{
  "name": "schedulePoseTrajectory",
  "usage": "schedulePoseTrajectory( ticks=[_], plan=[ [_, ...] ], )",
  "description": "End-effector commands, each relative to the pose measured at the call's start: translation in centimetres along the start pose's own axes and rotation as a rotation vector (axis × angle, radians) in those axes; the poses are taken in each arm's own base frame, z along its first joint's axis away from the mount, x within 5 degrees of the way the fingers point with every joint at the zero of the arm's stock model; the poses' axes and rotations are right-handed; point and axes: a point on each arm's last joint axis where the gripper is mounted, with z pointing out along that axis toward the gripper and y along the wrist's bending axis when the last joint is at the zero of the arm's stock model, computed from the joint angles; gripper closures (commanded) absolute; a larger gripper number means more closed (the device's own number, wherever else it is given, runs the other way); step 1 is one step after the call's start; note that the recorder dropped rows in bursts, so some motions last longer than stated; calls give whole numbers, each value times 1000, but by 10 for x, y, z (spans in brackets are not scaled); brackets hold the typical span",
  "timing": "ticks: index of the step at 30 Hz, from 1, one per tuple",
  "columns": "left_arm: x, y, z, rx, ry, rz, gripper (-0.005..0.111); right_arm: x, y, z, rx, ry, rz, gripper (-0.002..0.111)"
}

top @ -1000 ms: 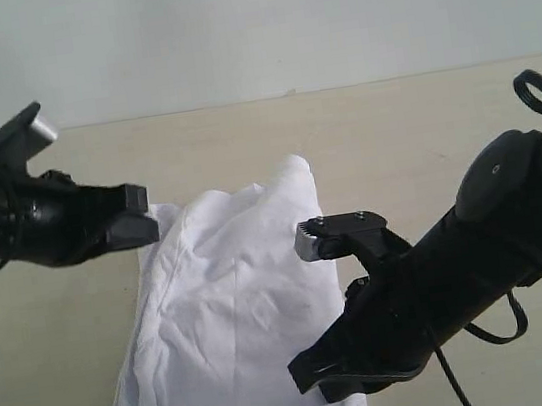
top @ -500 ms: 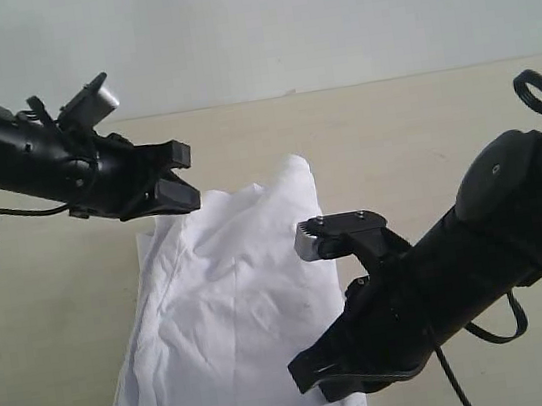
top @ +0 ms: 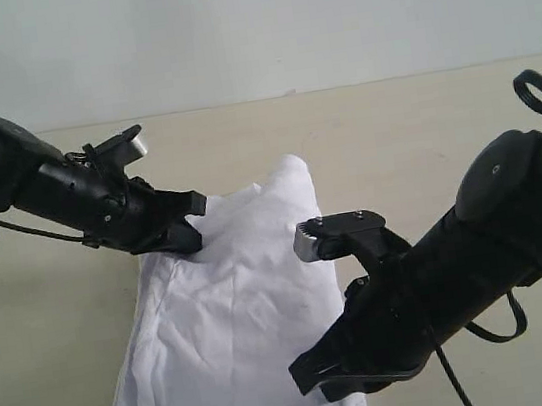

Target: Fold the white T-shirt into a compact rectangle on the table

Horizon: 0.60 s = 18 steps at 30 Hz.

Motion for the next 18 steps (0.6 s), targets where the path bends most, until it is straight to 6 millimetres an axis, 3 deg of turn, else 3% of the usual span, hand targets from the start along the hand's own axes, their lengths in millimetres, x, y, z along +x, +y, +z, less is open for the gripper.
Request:
schedulePoseTrajectory(
  ticks=[1,12,18],
  plan=[
    [-4,3,-1,-49,-22,18,97,-2,0,-1,7,-11,-10,108],
    [-6,5,-3,-72,-41,11,97,-3,-1,-1,19,-21,-12,108],
    [-17,-4,-16,-56,-98,8,97,-2,-2,-1,21,-18,-21,108]
  ],
)
